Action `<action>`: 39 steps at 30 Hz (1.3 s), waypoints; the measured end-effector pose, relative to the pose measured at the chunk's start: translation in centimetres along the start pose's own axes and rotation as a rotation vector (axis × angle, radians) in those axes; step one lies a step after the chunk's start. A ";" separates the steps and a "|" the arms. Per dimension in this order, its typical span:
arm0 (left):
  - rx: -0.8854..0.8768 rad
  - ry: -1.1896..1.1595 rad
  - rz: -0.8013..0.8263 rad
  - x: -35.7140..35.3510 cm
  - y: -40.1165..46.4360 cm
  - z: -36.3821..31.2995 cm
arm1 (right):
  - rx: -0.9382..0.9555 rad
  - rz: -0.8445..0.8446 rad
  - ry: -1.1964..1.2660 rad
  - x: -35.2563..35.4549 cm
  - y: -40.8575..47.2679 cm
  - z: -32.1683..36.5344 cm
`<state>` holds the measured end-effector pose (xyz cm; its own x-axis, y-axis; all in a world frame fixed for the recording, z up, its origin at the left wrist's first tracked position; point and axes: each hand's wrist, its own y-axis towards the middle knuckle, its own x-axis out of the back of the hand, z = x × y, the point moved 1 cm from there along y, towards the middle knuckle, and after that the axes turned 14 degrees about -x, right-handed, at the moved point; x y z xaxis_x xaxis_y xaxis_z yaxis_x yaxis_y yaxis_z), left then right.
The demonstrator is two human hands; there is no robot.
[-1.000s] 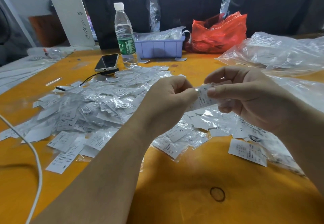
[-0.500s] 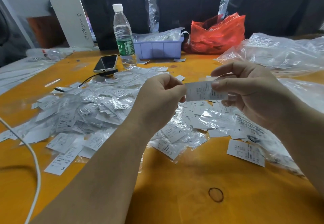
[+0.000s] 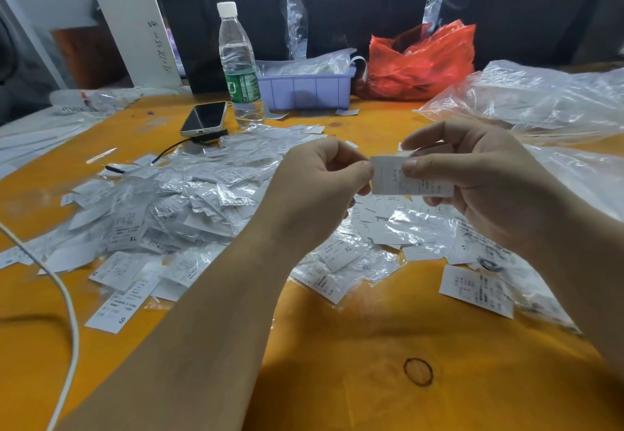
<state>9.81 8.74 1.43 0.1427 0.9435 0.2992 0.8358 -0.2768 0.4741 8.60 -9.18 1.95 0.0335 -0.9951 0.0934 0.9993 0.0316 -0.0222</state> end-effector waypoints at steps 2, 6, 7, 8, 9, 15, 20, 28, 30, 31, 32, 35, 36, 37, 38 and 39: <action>0.017 -0.016 0.008 0.1 0.0 0.0 | 0.013 -0.019 0.008 0.1 0.0 0.0; 0.024 -0.045 0.044 0.0 0.0 0.1 | 0.040 -0.015 0.005 -0.1 -0.1 0.0; 0.021 -0.041 0.045 0.0 0.0 0.1 | 0.046 -0.015 0.003 -0.2 -0.1 0.0; 0.019 -0.037 0.044 0.0 0.0 0.2 | 0.051 -0.016 0.000 -0.2 -0.1 0.0; 0.018 -0.034 0.044 0.0 0.0 0.2 | 0.054 -0.015 0.000 -0.2 -0.2 0.0; -0.003 -0.083 0.060 -0.1 -0.1 -0.1 | 0.053 0.018 -0.001 -0.4 -0.5 0.3; -0.011 -0.101 0.065 -0.2 -0.1 -0.1 | 0.042 0.031 0.013 -0.6 -0.6 0.1; -0.038 -0.033 0.098 -0.3 -0.3 0.0 | 0.040 0.070 0.034 -0.9 -0.6 -0.2; -0.030 -0.032 0.100 -0.3 -0.3 0.0 | 0.022 0.089 0.046 -0.9 -0.5 -0.2; -0.025 -0.019 0.097 -0.2 -0.2 0.0 | 0.011 0.102 0.056 -0.8 -0.4 -0.2; -0.016 0.003 0.087 0.0 -0.1 0.0 | -0.001 0.105 0.062 -0.6 -0.3 -0.2; 0.037 0.172 0.041 0.7 0.3 0.6 | -0.027 0.007 -0.085 0.1 0.1 -0.3; 0.071 0.271 0.042 0.9 0.3 0.8 | -0.009 -0.057 -0.252 0.4 0.3 -0.5; 0.116 0.369 0.046 1.1 0.4 1.1 | 0.025 -0.109 -0.450 0.6 0.3 -0.6; 0.163 0.442 0.041 1.4 0.4 1.3 | 0.058 -0.136 -0.629 0.7 0.3 -0.8; 0.205 0.489 0.028 1.6 0.5 1.6 | 0.071 -0.141 -0.760 0.7 0.3 -0.9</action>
<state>11.31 10.41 0.86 -0.0565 0.7271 0.6842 0.9287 -0.2133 0.3034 8.90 -9.95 1.07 -0.1156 -0.6536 0.7480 0.9930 -0.0587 0.1022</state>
